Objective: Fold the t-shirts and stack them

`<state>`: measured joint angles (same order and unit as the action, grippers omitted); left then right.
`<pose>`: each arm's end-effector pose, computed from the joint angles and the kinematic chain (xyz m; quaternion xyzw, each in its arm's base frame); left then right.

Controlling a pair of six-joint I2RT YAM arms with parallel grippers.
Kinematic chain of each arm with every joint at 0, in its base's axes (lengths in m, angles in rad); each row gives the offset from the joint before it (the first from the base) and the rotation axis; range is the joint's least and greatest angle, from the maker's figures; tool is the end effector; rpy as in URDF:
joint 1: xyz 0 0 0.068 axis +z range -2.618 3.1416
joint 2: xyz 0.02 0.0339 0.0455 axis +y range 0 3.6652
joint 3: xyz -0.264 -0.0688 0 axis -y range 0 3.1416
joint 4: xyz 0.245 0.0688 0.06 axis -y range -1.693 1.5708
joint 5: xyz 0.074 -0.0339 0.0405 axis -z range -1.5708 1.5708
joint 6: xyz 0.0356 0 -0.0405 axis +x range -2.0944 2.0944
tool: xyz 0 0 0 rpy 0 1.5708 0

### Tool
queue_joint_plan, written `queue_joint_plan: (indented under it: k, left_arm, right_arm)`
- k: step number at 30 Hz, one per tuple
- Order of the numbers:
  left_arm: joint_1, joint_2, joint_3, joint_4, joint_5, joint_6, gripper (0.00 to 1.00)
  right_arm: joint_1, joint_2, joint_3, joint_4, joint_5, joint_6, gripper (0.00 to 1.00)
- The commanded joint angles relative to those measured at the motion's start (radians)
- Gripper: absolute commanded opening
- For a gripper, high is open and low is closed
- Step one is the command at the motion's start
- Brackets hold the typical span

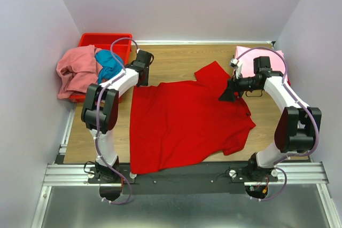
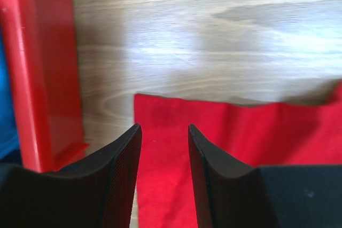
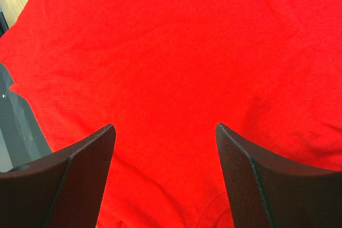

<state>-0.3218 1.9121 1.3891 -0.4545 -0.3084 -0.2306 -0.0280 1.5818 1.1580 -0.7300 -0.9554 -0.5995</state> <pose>0.3932 -0.1197 0.2024 -0.0018 0.9460 0.0625 0.3180 0.3099 0.0204 0.2450 -0.3362 0.8068 0.3711 0.3137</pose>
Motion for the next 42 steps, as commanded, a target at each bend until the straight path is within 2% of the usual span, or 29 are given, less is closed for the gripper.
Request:
queue_joint_plan:
  k: [1, 18, 25, 29, 37, 42]
  left_arm:
    - [0.010, 0.045, 0.027, -0.029, -0.080, 0.020, 0.48]
    - [0.064, 0.120, 0.045, -0.030, -0.018, 0.056, 0.48]
    - [0.082, 0.134, 0.045, -0.035, 0.061, 0.066, 0.48]
    - [0.093, 0.148, 0.025, -0.035, 0.141, 0.071, 0.46]
    - [0.101, 0.165, -0.027, -0.027, 0.209, 0.057, 0.44]
    - [0.102, 0.166, -0.036, -0.024, 0.253, 0.053, 0.37]
  right_arm:
    - [-0.006, 0.000, -0.015, 0.007, -0.017, -0.013, 0.82]
    - [-0.009, 0.001, -0.017, 0.007, -0.020, -0.014, 0.82]
    - [-0.010, 0.001, -0.017, 0.007, -0.020, -0.014, 0.82]
    - [-0.012, 0.000, -0.017, 0.007, -0.020, -0.014, 0.82]
    - [-0.016, 0.000, -0.015, 0.006, -0.020, -0.014, 0.82]
    - [-0.023, -0.005, -0.015, 0.006, -0.023, -0.014, 0.82]
